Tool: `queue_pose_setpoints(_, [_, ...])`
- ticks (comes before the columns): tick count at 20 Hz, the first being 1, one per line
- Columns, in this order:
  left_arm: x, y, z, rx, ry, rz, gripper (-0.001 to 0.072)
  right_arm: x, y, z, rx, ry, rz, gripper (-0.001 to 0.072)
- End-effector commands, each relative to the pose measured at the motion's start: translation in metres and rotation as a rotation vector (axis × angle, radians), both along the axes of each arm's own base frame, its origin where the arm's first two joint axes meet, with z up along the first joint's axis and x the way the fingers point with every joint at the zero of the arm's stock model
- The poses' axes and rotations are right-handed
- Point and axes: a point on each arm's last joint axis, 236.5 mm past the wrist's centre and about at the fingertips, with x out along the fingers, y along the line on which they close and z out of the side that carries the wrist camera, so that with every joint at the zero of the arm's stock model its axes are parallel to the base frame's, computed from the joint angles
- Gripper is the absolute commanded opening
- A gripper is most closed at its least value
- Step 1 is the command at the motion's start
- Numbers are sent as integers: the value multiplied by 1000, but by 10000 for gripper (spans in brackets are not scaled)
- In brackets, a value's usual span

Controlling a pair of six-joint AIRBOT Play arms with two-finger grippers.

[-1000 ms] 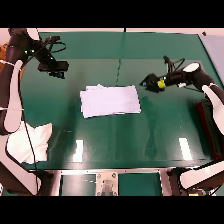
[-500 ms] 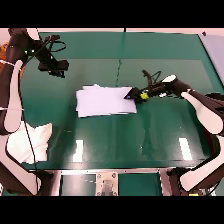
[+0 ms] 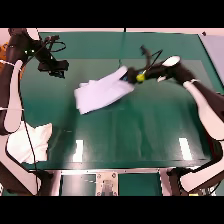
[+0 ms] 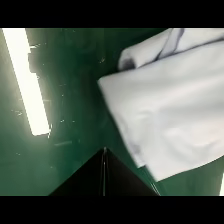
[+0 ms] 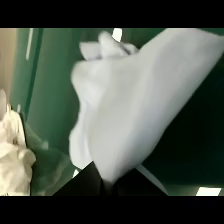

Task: Fold the shirts.

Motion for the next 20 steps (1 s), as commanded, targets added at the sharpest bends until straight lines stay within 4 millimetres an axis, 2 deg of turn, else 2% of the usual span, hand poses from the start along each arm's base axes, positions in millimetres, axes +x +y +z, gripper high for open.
queue_pose_setpoints(1, [-4, 1, 0, 2, 16, -1, 29, 30, -71, 99, 34, -147, -171, 13])
queue_pose_setpoints(3, [-4, 1, 0, 2, 16, -1, 29, 37, -142, 151, 41, -225, -323, 13])
queue_pose_setpoints(5, [-4, 0, 0, 2, 17, -2, 29, 32, -222, 187, 37, -273, -495, 13])
queue_pose_setpoints(7, [-6, 0, 0, -1, 26, -4, 30, 14, -301, 210, 22, -299, -667, 13])
queue_pose_setpoints(9, [-8, 0, 0, 0, 32, -5, 29, -14, -377, 220, -15, -298, -843, 13])
queue_pose_setpoints(11, [-9, 0, 0, -1, 35, -6, 29, -47, -441, 217, -62, -257, -1004, 13])
queue_pose_setpoints(12, [-9, -1, 0, -3, 35, -6, 30, -66, -467, 211, -88, -217, -1070, 13])
queue_pose_setpoints(15, [-8, -1, 0, -3, 33, -6, 29, -122, -524, 183, -214, -77, -1255, 12])
queue_pose_setpoints(17, [-6, -1, 0, -4, 25, -5, 29, -159, -551, 156, -291, 48, -1367, 13])
queue_pose_setpoints(20, [-7, -1, 0, -4, 26, -5, 29, -194, -561, 117, -299, 196, -1400, 12])
